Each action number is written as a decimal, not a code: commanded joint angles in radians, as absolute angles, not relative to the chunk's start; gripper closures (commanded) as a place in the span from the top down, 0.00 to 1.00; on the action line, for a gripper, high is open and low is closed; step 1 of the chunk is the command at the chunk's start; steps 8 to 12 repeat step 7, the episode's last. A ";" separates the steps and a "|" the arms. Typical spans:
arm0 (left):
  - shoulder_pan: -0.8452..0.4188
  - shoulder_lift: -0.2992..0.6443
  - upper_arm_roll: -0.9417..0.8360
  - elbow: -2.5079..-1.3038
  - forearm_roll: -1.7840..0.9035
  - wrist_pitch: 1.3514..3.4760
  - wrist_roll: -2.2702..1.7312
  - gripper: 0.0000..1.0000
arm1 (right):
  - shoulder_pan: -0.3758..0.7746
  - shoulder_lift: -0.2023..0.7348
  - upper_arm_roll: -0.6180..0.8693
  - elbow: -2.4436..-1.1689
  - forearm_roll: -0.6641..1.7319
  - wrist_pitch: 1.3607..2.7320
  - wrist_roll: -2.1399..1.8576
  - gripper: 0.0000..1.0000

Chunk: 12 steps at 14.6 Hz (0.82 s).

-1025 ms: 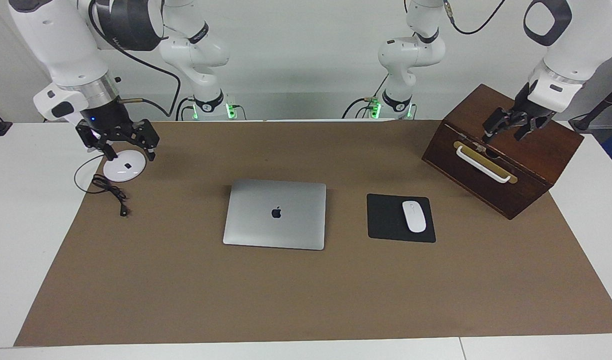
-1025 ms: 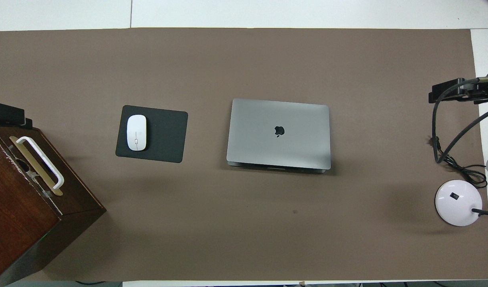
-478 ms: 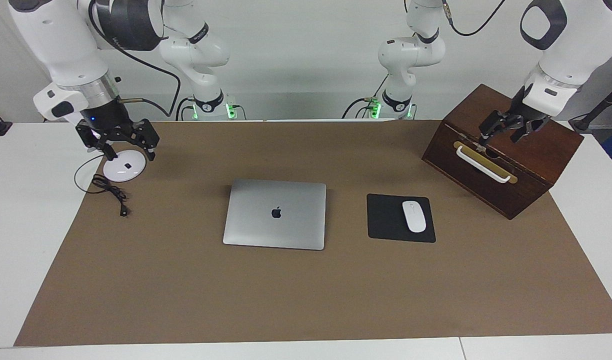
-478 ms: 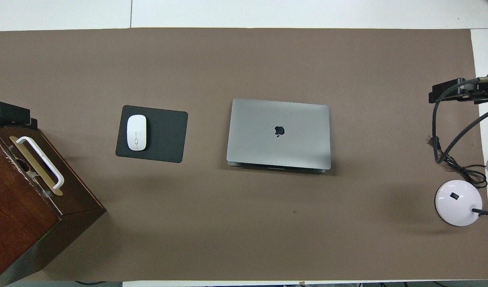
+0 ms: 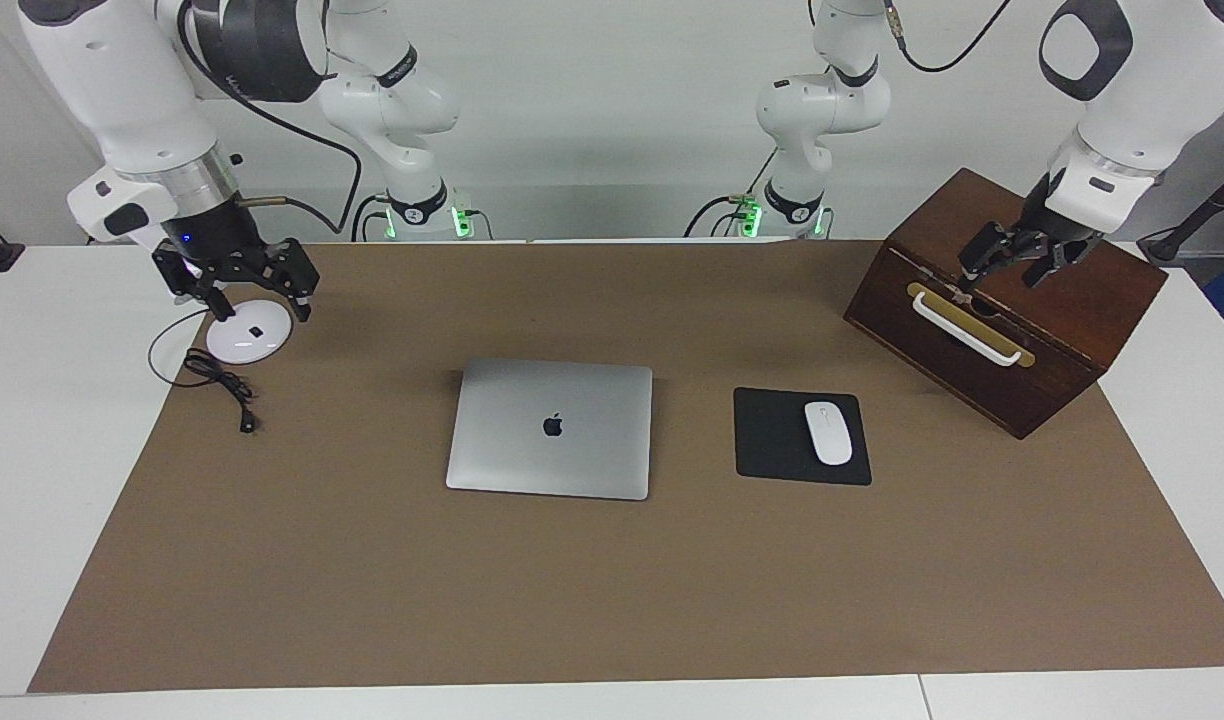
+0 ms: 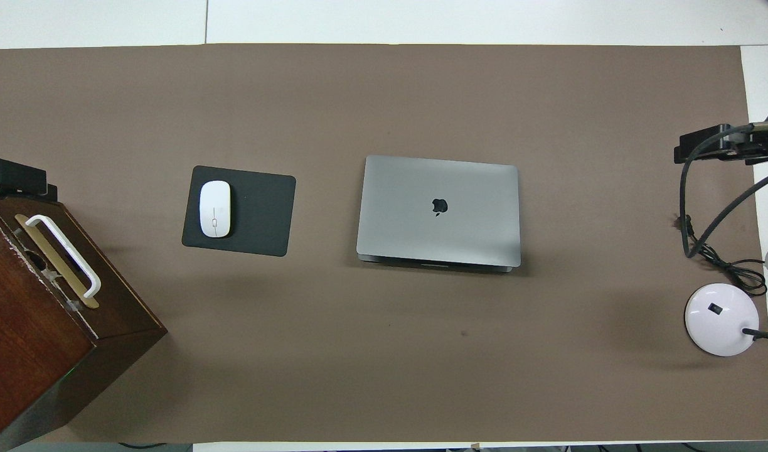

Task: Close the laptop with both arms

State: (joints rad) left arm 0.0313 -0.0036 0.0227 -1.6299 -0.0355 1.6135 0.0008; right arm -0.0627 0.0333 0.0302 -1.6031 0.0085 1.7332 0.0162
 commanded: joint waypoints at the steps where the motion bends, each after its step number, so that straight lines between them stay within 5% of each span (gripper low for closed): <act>1: 0.021 -0.011 0.025 -1.651 0.012 1.638 0.047 1.00 | -0.071 0.005 0.034 -1.641 0.006 1.741 0.011 1.00; 12: 0.021 -0.015 0.023 -1.663 0.012 1.654 0.055 1.00 | -0.071 -0.008 0.034 -1.663 0.006 1.755 0.011 1.00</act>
